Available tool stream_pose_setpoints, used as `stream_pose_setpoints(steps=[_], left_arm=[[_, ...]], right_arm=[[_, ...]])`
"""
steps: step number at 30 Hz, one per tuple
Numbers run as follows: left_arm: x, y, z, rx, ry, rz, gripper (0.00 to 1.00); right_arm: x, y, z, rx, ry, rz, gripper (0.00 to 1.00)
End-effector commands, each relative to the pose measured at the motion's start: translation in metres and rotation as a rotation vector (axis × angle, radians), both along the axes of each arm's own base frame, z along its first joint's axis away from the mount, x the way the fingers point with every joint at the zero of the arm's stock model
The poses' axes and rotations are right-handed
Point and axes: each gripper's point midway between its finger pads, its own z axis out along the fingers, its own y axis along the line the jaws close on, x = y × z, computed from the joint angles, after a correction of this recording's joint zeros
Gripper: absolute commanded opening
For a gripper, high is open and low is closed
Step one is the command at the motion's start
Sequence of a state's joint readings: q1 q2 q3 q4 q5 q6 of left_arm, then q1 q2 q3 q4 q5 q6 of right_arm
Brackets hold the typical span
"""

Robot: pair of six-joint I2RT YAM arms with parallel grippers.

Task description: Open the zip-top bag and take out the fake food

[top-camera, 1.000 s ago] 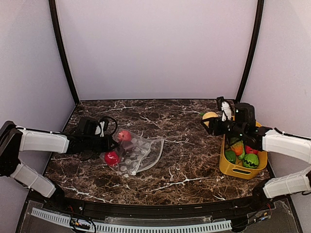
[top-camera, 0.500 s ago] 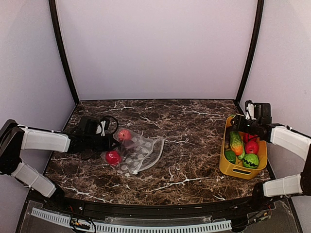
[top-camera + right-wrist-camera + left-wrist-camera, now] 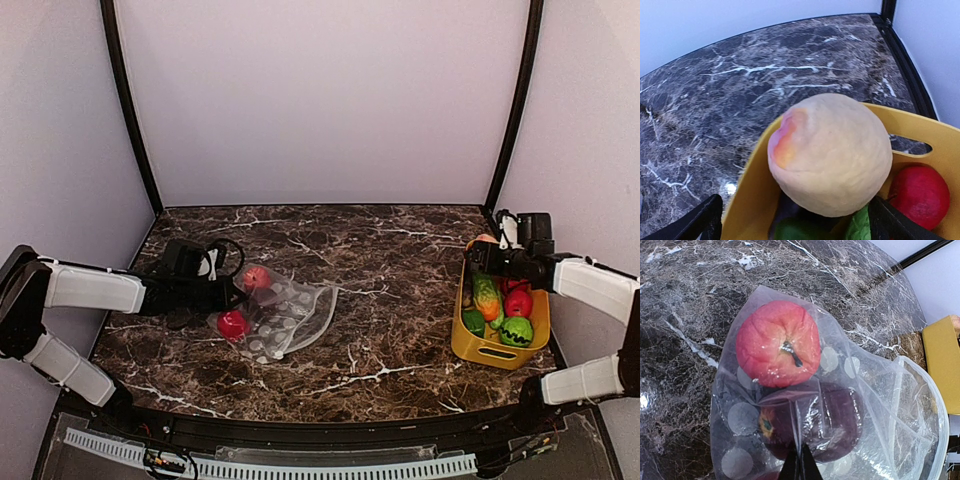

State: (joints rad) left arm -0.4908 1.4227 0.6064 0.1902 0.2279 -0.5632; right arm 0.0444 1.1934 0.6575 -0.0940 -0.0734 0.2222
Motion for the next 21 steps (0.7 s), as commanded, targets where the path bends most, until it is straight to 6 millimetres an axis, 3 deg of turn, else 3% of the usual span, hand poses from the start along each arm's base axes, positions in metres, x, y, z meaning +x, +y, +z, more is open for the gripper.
stream_pose_setpoints(steps=[1, 6, 11, 15, 21], left_arm=[[0.003, -0.001, 0.004, -0.01, 0.005, 0.003, 0.01], [0.002, -0.002, 0.005, -0.021, 0.007, 0.0, 0.01], [0.003, -0.004, 0.006, -0.03, 0.01, -0.003, 0.01], [0.002, -0.005, 0.007, -0.033, 0.01, -0.006, 0.01], [0.001, -0.005, 0.006, -0.04, 0.014, -0.006, 0.01]], right_arm=[[0.003, 0.043, 0.049, -0.007, -0.137, 0.18, 0.99], [-0.025, 0.112, 0.069, 0.052, -0.238, 0.45, 0.96], [-0.056, 0.177, 0.04, 0.073, -0.22, 0.672, 0.91], [-0.069, 0.212, 0.021, 0.047, -0.198, 0.762, 0.89], [-0.098, 0.277, -0.004, 0.08, -0.203, 0.97, 0.73]])
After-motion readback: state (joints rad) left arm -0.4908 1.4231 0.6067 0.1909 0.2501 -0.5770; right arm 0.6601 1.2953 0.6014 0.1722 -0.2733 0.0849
